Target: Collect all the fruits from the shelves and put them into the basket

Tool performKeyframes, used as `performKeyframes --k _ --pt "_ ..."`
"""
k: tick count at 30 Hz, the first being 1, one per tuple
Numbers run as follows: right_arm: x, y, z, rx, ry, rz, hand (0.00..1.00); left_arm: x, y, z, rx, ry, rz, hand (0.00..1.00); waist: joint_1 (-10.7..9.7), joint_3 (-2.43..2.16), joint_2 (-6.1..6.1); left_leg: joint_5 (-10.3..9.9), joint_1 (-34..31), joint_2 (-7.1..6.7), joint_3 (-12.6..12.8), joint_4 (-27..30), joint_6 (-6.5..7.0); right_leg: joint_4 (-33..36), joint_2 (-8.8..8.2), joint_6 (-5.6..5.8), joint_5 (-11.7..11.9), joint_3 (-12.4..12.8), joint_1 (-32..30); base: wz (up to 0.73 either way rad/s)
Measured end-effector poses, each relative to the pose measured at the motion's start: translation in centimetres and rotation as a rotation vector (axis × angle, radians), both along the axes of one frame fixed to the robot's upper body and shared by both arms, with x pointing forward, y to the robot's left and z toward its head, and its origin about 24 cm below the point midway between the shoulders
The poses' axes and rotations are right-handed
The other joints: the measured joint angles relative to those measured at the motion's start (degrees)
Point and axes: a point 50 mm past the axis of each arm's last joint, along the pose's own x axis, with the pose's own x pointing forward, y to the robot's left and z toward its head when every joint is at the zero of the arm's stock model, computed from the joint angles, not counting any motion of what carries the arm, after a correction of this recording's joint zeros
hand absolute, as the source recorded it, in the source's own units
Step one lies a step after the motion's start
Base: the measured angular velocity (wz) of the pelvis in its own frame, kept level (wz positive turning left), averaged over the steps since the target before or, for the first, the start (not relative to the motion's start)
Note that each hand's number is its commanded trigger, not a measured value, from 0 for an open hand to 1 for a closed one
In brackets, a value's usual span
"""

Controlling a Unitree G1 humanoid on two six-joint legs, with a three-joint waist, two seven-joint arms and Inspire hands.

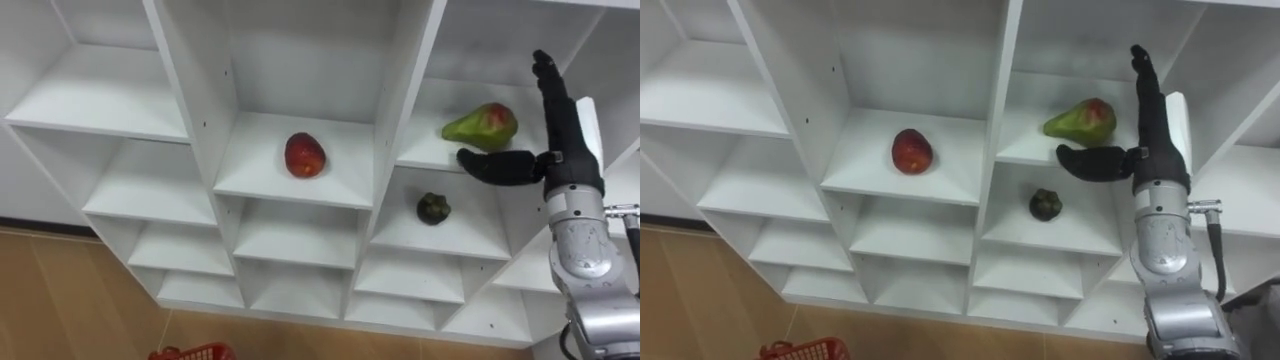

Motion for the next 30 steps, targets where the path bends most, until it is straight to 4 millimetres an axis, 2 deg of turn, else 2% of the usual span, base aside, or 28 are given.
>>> performKeyframes --k 9,17,30 --pt "0.1 -0.4 0.1 -0.058 0.043 0.033 0.00 -0.1 0.6 0.1 0.011 0.014 -0.001 1.00 -0.04 -0.37 -1.29 0.25 -0.42 -0.03 -0.45 -0.31 -0.07 0.03 0.03 -0.01 0.01 -0.53 -0.59 0.02" --pt "0.4 -0.7 0.3 -0.109 0.050 0.036 0.00 -0.1 0.8 0.2 0.005 0.014 -0.003 1.00 0.12 -0.13 -1.83 0.26 -0.50 -0.02 -0.48 -0.31 -0.07 0.03 0.05 -0.01 0.01 -0.54 -0.73 0.00" --pt "0.8 -1.4 0.5 -0.103 0.076 0.034 0.00 -0.4 1.2 0.2 -0.004 0.018 0.014 1.00 0.22 -0.13 -2.56 0.27 -1.09 0.00 -0.49 -0.06 -0.07 0.05 0.04 -0.07 0.05 -0.65 -1.03 0.00"
